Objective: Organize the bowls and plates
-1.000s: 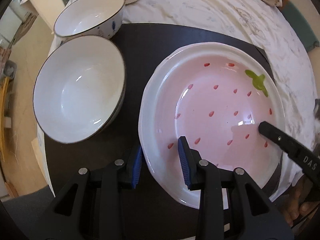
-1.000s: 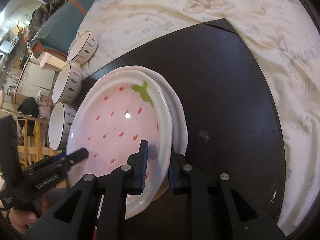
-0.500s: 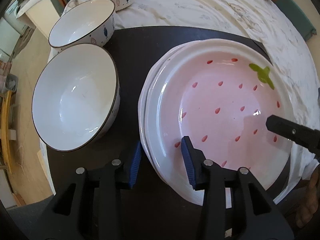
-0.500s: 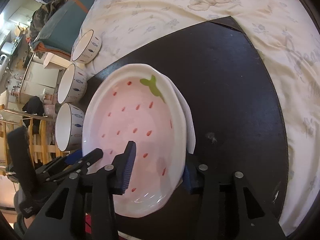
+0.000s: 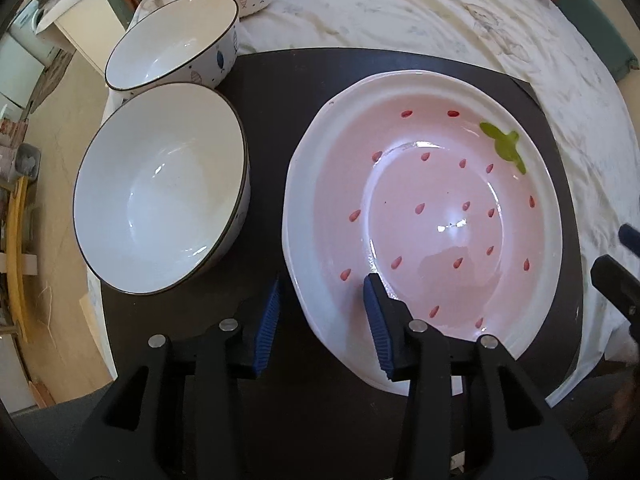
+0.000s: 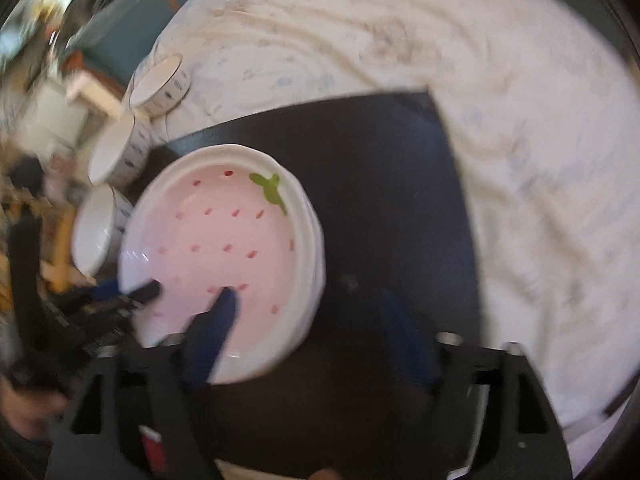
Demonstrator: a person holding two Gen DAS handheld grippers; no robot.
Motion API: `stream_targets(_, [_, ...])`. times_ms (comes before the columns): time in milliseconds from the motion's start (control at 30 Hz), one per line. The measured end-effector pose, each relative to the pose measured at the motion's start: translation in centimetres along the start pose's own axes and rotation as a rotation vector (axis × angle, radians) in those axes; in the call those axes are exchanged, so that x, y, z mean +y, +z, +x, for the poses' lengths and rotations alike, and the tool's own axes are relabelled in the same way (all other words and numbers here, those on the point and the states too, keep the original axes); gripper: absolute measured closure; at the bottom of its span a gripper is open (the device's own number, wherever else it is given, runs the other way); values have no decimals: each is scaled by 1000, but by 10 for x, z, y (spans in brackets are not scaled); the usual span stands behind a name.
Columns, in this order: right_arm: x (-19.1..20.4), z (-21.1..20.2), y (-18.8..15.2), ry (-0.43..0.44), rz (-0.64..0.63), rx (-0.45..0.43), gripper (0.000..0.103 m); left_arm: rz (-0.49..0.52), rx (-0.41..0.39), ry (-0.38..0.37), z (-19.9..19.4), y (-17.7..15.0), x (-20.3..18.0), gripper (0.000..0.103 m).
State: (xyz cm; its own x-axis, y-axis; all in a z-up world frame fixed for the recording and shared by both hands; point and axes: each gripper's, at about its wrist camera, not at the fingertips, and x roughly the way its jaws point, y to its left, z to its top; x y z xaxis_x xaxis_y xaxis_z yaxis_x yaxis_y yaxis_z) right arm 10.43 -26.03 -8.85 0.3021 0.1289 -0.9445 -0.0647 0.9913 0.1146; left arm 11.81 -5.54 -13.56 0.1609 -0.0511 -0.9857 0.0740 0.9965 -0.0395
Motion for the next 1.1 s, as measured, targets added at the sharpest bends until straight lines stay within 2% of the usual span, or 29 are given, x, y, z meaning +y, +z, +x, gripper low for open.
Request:
stream_targets(67, [3,-5,-2,-45,-52,-40,0,8,-13,10,-5,0,-2,65])
stream_targets(133, [0,-5,0,-35,-52,-47,0,3,-25,7,-10,1,0,65])
stream_targets(167, [-4,-4,1,-1,-28,-43,0,0,-30,9,-12,0,0,63])
stream_targets(200, [-12,-2,3,58,24,-45,0,-3,-35,11,-13,1,0,58])
stream_targets(300, [-29,5,6,119,160,-67,0,-23,-53,6,-17,0,6,42])
stream_targets(333, [-34,10,7,130,201,-66,0,-27,-57,3,-18,0,7,41])
stream_targets(467, [-31,34,11,172,246,8,0,-21,-58,0,-17,2,5,40])
stream_targets(633, [-8,51,16,192,182,35,0,-8,-57,-8,-18,3,1,40])
stream_targets(767, [3,59,16,307,190,91,0,-22,-47,-44,-19,3,1,40])
stream_targets(800, [4,59,16,308,180,96,0,-33,-46,-68,-21,3,1,40])
stream_targets(867, [1,59,14,326,199,94,0,-26,-53,-68,-24,3,-2,40])
stream_targets(967, [-2,58,13,244,201,87,0,4,-82,-27,-28,2,-7,40])
stream_targets(1100, [-3,51,13,198,189,60,0,24,-89,-49,-34,-1,-9,40])
